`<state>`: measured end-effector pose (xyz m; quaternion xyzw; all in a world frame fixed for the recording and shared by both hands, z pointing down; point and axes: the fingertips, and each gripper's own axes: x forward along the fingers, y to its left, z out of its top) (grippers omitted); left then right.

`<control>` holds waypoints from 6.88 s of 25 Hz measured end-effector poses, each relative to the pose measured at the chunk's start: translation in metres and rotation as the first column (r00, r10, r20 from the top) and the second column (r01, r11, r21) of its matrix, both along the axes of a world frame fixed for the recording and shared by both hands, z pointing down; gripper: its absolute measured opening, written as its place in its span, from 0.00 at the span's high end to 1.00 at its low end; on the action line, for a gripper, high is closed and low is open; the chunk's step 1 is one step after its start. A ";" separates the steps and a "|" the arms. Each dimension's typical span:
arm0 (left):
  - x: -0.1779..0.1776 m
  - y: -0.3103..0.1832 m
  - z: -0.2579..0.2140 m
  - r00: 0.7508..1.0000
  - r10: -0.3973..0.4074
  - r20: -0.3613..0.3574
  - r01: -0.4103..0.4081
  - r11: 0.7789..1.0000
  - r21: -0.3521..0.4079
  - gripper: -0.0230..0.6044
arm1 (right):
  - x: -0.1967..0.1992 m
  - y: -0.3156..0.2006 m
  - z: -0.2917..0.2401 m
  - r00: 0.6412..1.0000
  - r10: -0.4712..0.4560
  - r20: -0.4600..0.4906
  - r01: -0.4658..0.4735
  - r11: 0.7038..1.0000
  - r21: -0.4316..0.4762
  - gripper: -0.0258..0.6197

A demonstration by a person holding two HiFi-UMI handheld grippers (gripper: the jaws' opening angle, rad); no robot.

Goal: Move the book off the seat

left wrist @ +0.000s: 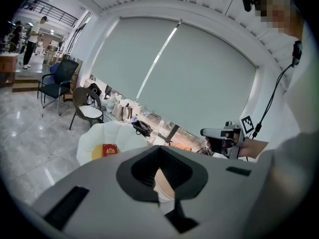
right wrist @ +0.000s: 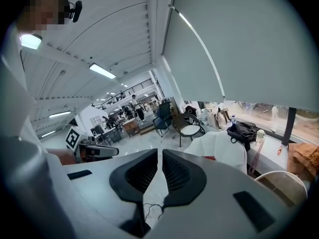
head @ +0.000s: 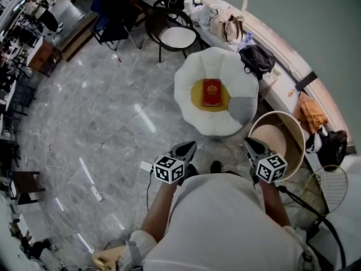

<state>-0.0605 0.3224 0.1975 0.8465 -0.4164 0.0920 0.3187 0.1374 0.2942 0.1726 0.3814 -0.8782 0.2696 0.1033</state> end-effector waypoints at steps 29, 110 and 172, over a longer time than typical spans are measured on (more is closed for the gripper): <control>0.015 -0.055 0.019 1.000 -0.010 0.014 0.011 0.999 -0.043 0.96 | 0.028 -0.056 0.023 1.000 -0.002 -0.024 0.001 0.999 -0.052 0.88; -0.002 -0.391 0.487 0.979 -0.174 -0.109 0.128 0.932 -0.340 0.96 | -0.058 -0.401 0.514 0.972 -0.221 -0.083 0.174 0.908 -0.380 0.87; 0.003 -0.414 0.654 0.998 -0.001 0.063 0.038 0.806 -0.591 0.55 | -0.079 -0.387 0.688 0.982 -0.142 -0.122 0.025 0.743 -0.669 0.52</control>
